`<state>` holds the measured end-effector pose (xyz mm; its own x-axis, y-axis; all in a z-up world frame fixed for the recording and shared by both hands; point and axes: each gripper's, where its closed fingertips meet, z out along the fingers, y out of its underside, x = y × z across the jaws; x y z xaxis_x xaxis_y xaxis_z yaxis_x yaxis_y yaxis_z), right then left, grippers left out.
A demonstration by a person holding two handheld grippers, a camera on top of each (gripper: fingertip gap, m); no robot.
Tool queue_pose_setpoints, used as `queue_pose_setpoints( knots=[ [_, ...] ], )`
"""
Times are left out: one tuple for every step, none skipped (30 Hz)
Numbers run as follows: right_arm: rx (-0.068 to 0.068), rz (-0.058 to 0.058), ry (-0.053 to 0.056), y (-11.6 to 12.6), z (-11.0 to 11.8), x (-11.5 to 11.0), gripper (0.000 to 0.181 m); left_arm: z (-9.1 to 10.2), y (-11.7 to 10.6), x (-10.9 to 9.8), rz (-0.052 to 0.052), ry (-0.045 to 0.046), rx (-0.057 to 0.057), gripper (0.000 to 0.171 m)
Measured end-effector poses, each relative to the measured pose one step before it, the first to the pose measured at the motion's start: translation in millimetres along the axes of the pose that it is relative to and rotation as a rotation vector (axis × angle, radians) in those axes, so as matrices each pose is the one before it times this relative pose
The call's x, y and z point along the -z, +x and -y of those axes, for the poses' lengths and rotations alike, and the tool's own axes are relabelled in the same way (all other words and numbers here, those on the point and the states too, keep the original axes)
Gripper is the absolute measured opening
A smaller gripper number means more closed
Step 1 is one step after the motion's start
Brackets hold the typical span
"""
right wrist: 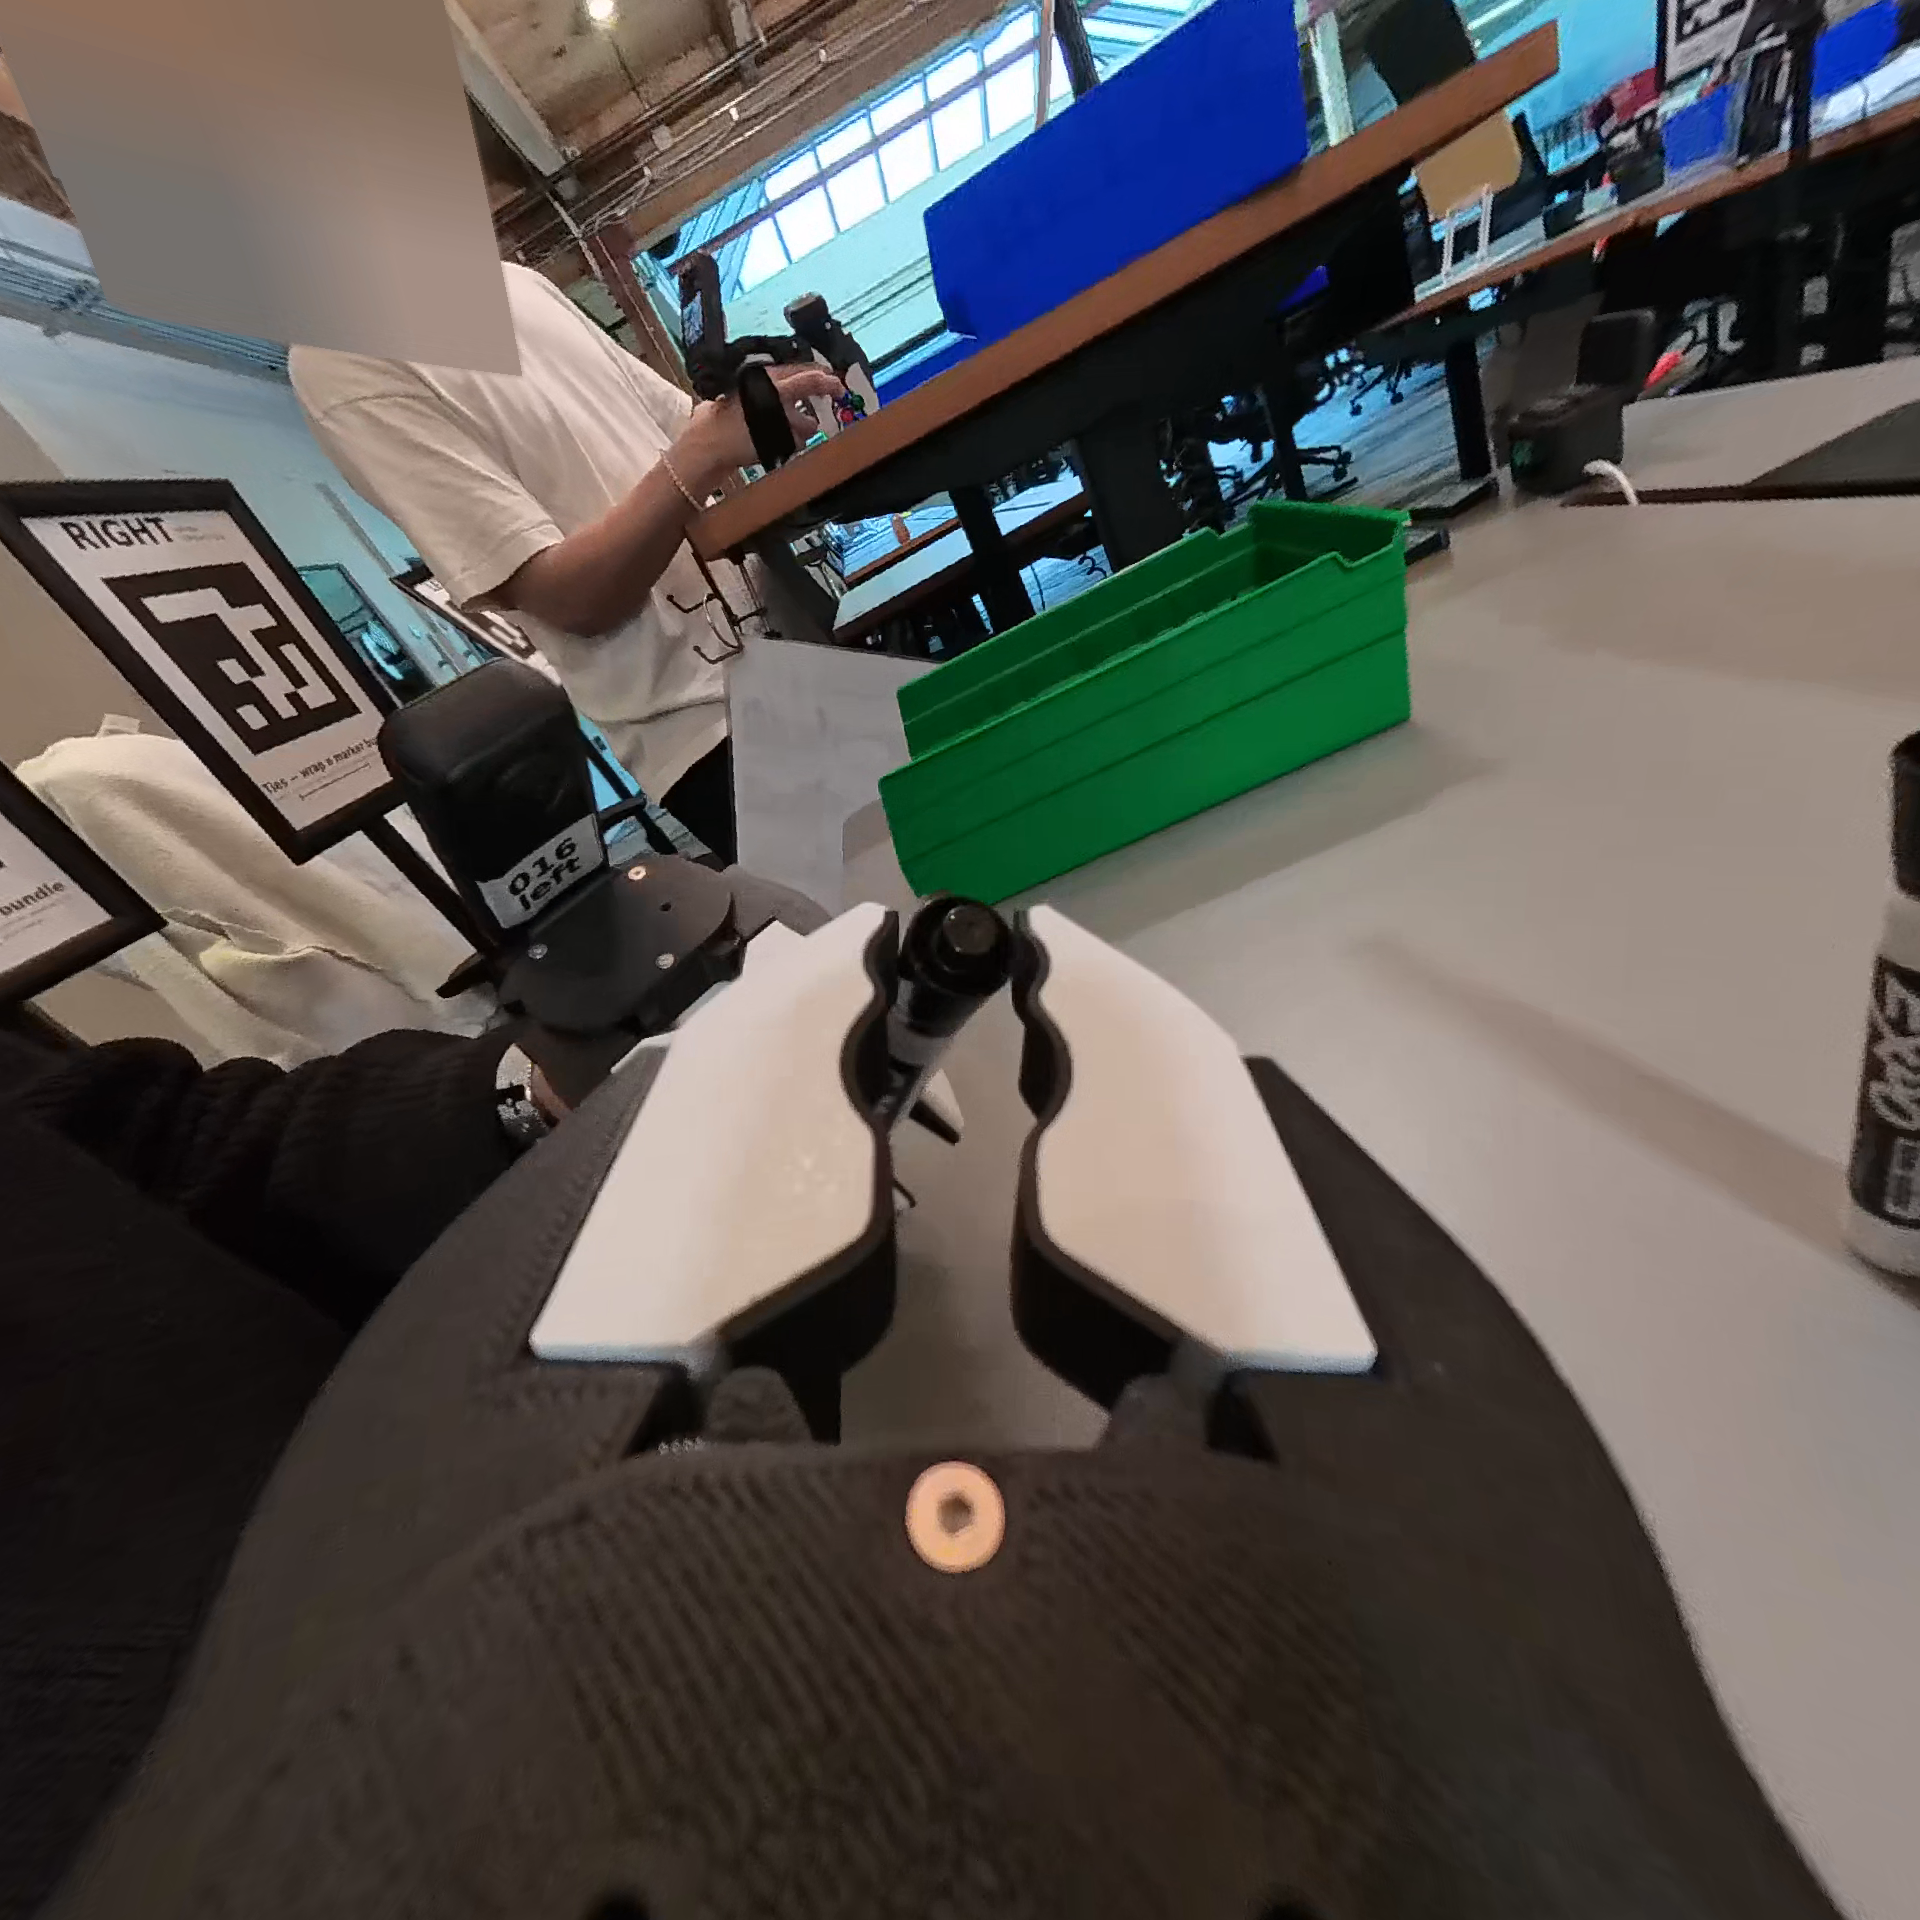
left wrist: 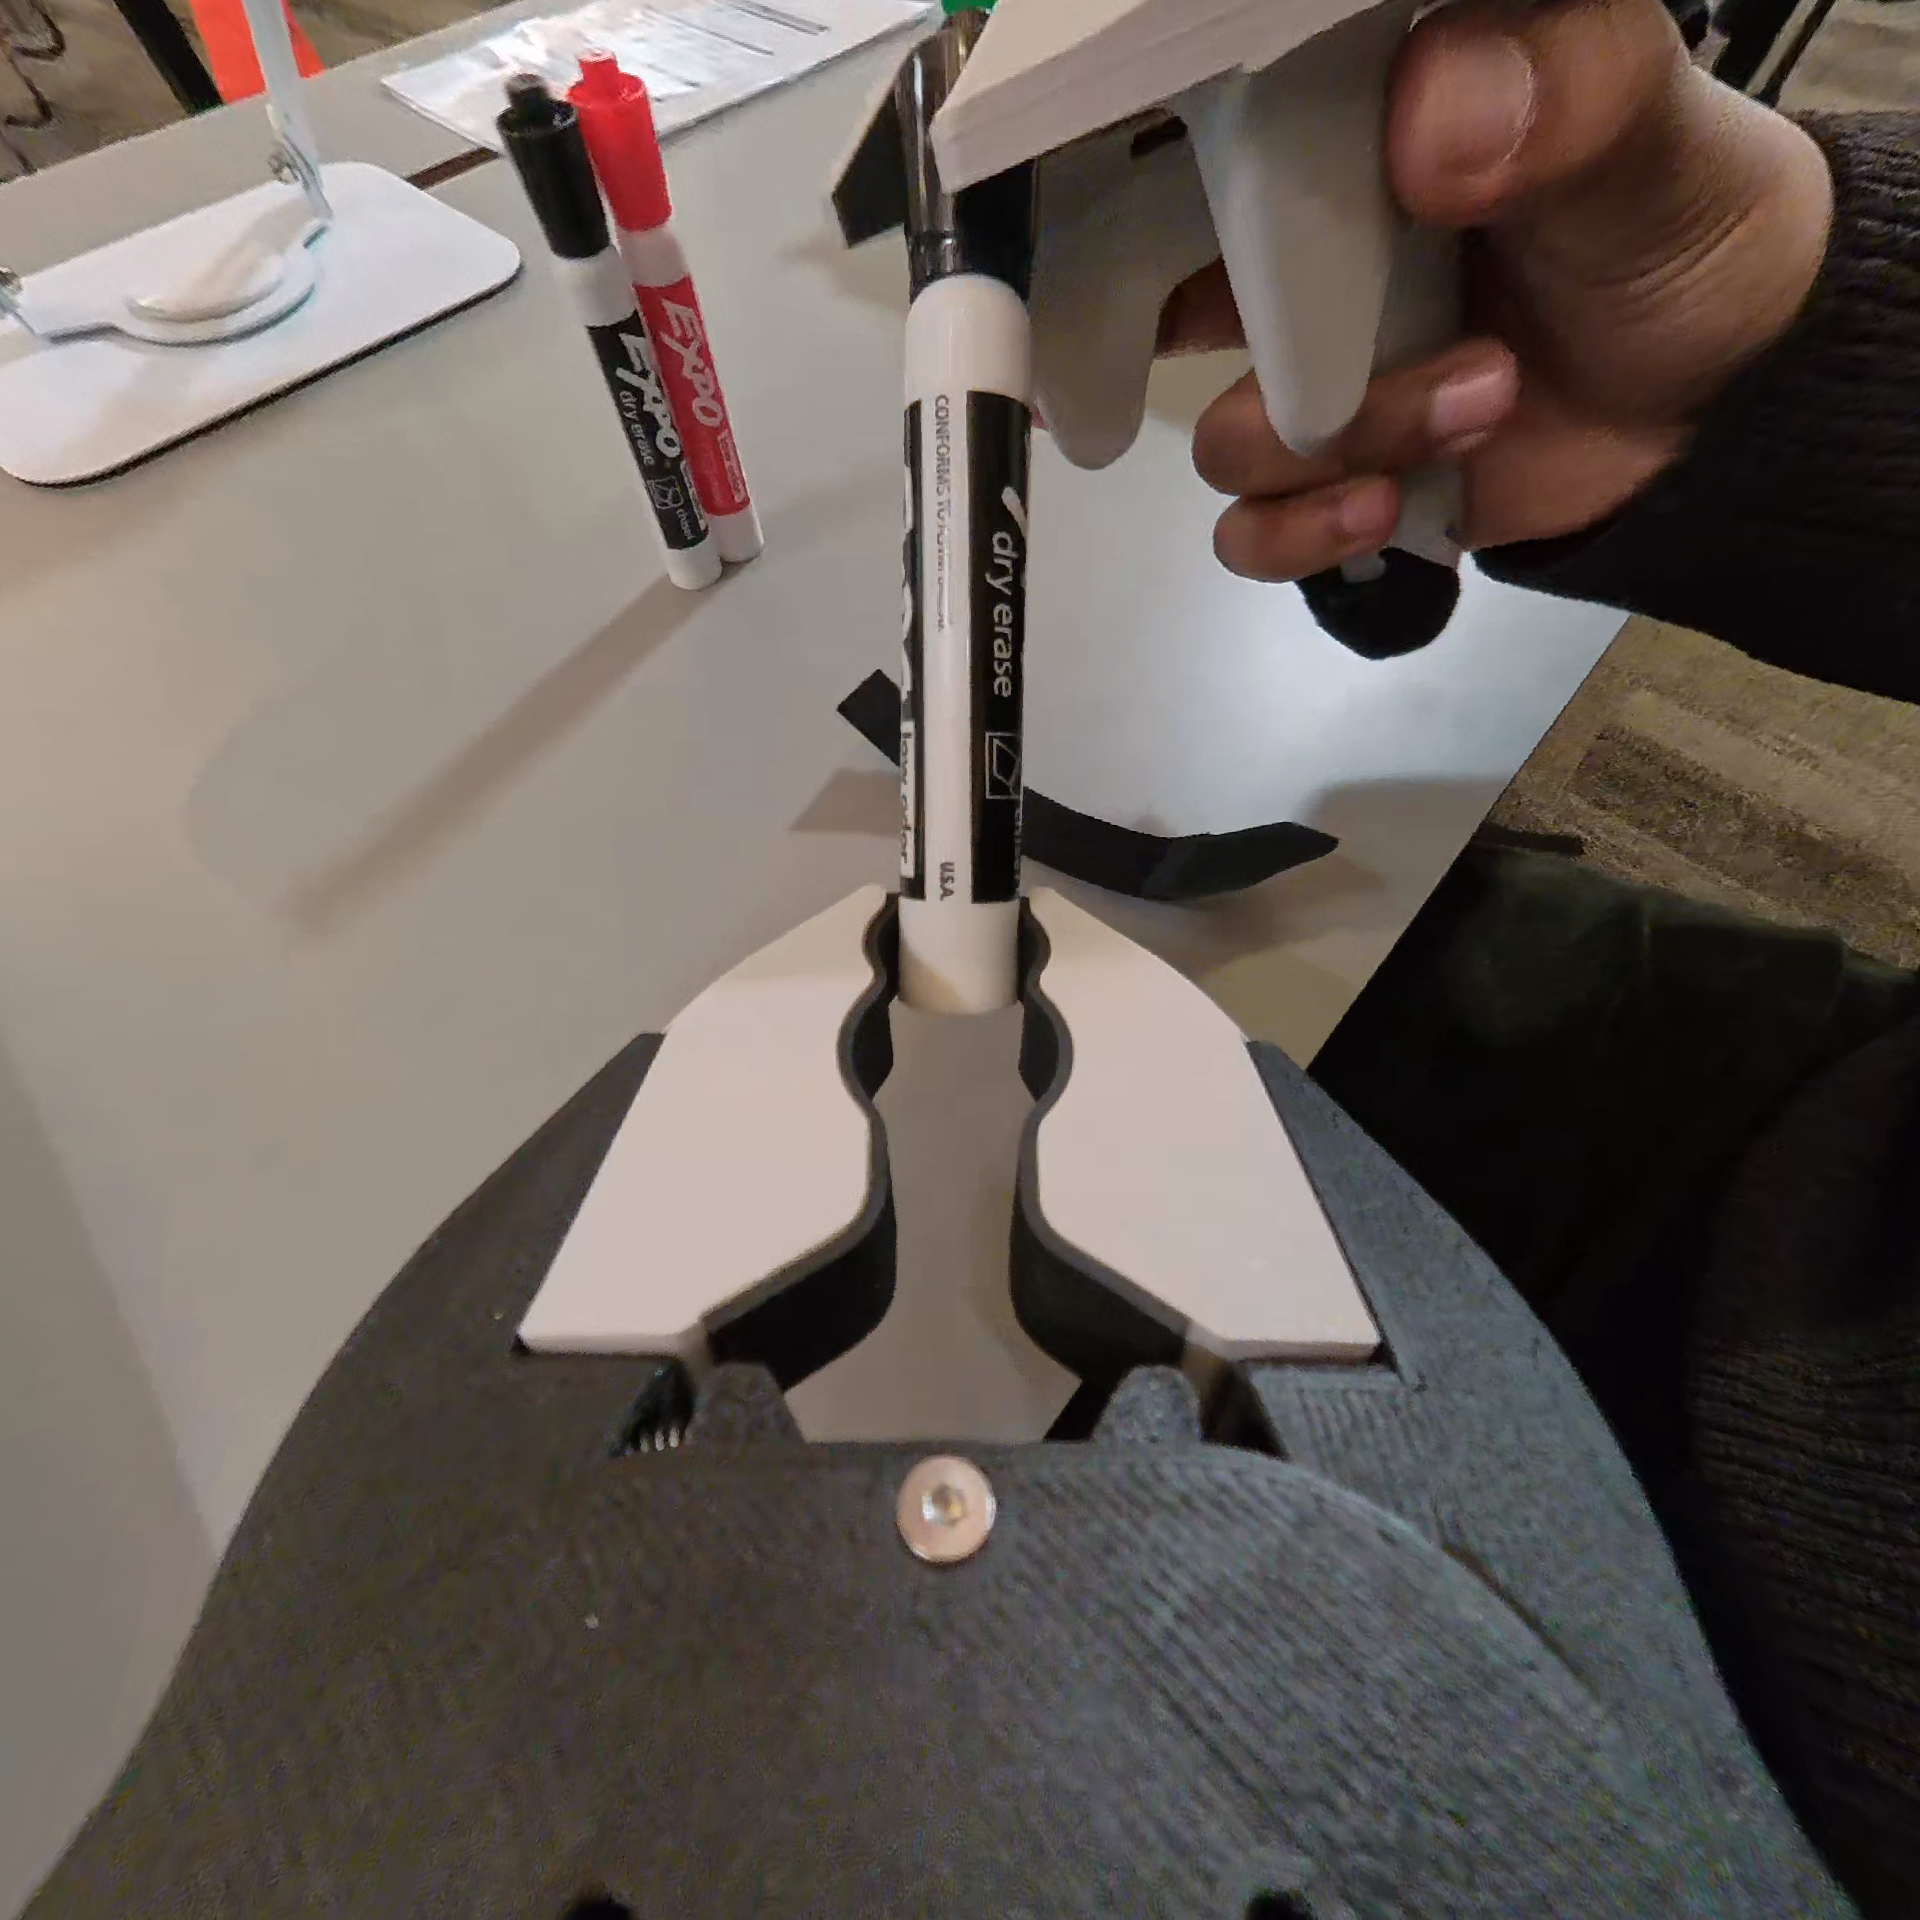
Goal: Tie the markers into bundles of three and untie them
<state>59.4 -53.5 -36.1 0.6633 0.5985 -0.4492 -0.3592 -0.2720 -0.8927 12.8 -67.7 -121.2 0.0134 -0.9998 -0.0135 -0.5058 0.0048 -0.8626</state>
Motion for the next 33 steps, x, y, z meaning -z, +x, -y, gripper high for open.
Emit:
queue_pose_setpoints(
  knots=[
    [-0.0166,0.0033,0.002,-0.11,-0.56,-0.58,0.02,-0.49,-1.31,0.0,0.0123,0.00997,0.0,0.021],
    [-0.0131,0.0015,0.0032,-0.19,-0.69,-0.69,0.02,-0.7,0.26,-0.17,0.005,0.0074,-0.0055,0.021],
    [-0.0106,-0.0038,0.0029,0.2,-0.89,-1.13,0.02,-0.03,-0.09,-0.31,0.0095,0.0048,-0.0052,0.022],
    [-0.0076,-0.0002,0.0009,-0.79,-1.36,-1.51,0.02,0.92,0.62,-0.42,0.0062,0.00691,-0.001,0.029],
    [-0.0027,-0.0006,-0.0002,-1.3,-1.71,-2.09,0.02,0.58,1.35,-0.7,-0.0013,0.00179,0.0051,0.037],
    [0.0018,-0.0022,-0.0011,-1.6,-1.98,-2.33,0.02,-1.07,1.94,-0.97,-0.0095,-0.00773,0.0116,0.04],
    [0.006,-0.0007,-0.0015,-2.35,-1.82,-2.34,0.019,-2.15,2.13,-1.13,-0.0145,-0.01328,0.0148,0.041],
    [0.0079,-0.0012,0.0031,-2.4,-0.95,-1.97,0.019,-2.5,2.01,-1.14,-0.0157,-0.01396,0.0128,0.041],
    [0.0071,-0.0016,0.0079,-2.33,0.24,-1.49,0.019,-2.36,1.65,-1.0,-0.0135,-0.01448,0.0109,0.041],
    [0.0032,0.0005,0.0075,-2.09,0.41,-1.15,0.019,-1.61,1.35,-0.62,-0.012,-0.01025,0.0113,0.04],
    [0.0005,0.0003,0.0053,-1.5,0.08,-0.96,0.019,-0.18,1.39,-0.21,-0.011,-0.00172,0.0121,0.04],
    [-0.0003,0.0006,0.0013,-1.08,-0.86,-0.8,0.019,0.78,1.14,0.06,-0.0092,0.00432,0.0116,0.039],
    [-0.0008,0.0029,-0.0063,-0.96,-2.12,-1.32,0.019,1.17,1.37,0.36,-0.0103,0.00703,0.0097,0.038],
    [0.0006,0.0001,-0.0092,-0.4,-2.69,-1.25,0.019,1.06,1.15,0.37,-0.0097,0.00576,0.0075,0.037],
    [0.0035,-0.004,-0.0058,0.27,-2.01,-1.1,0.019,0.69,0.69,0.26,-0.0072,0.00339,0.0057,0.035],
    [0.0039,-0.0032,-0.0032,0.15,-1.2,-0.75,0.019,0.15,0.15,0.37,-0.0041,0.00052,0.0042,0.032],
    [0.0018,-0.0012,-0.0028,0.09,-0.71,-0.33,0.019,-0.23,-0.2,0.33,-0.0021,-0.00154,0.0032,0.029],
    [0.0,-0.0014,-0.0017,0.46,-0.3,0.04,0.019,0.04,-0.1,0.36,-0.002,-0.00066,0.0028,0.027],
    [-0.0019,0.0006,0.0,0.49,-0.06,0.39,0.019,0.28,-0.45,0.39,0.0013,0.00085,0.0038,0.022],
    [-0.0054,0.0033,0.0025,0.4,0.44,0.67,0.019,0.33,-1.32,0.35,0.0062,0.0006,0.0049,0.016],
    [-0.009,0.0038,0.0027,0.49,0.47,0.71,0.02,0.34,-0.7,0.11,0.0013,-0.00097,0.0046,0.016],
    [-0.0089,0.001,0.0016,0.96,0.27,0.58,0.02,0.12,0.11,0.19,-0.0047,-0.00315,0.0063,0.016],
    [-0.0062,0.0018,-0.0001,0.72,-0.14,0.38,0.02,-0.44,0.41,-0.05,-0.0072,-0.00616,0.0065,0.016],
    [-0.0044,0.0038,-0.0011,0.11,-0.32,0.05,0.02,-0.72,0.5,-0.17,-0.0065,-0.00574,0.0057,0.016],
    [-0.0013,0.0021,-0.0005,-0.17,-0.42,-0.09,0.02,-0.69,0.33,-0.17,-0.0044,-0.00249,0.0061,0.016],
    [0.002,0.0004,0.0007,-0.23,-0.1,-0.24,0.02,-0.92,0.09,-0.28,-0.0024,-0.00421,0.004,0.016],
    [0.002,-0.0002,0.0006,-0.28,0.16,-0.1,0.02,-1.47,-0.66,-0.43,0.0032,-0.00704,0.0004,0.016],
    [0.0017,-0.0009,0.0026,-0.08,0.52,0.17,0.02,-1.65,-1.1,-0.7,0.0065,-0.00919,-0.0038,0.018],
    [0.0005,-0.0005,0.0032,0.11,0.8,0.45,0.019,-1.21,-1.02,-0.52,0.0074,-0.00625,-0.0059,0.021],
    [-0.0015,-0.0005,0.0007,0.57,0.35,0.4,0.019,-0.48,-0.36,-0.28,0.004,-0.00247,-0.0055,0.022],
    [-0.0025,-0.0014,0.0009,0.84,0.16,0.47,0.02,0.48,0.04,0.12,0.0015,0.00206,-0.0044,0.019],
    [-0.0024,-0.0015,0.0026,0.81,0.36,0.56,0.02,0.97,-0.16,0.25,0.0023,0.00405,-0.0023,0.017],
    [-0.0021,-0.0013,0.0013,0.75,0.39,0.43,0.02,0.5,-0.41,0.36,0.0023,-0.00022,0.0013,0.018]
  ],
)
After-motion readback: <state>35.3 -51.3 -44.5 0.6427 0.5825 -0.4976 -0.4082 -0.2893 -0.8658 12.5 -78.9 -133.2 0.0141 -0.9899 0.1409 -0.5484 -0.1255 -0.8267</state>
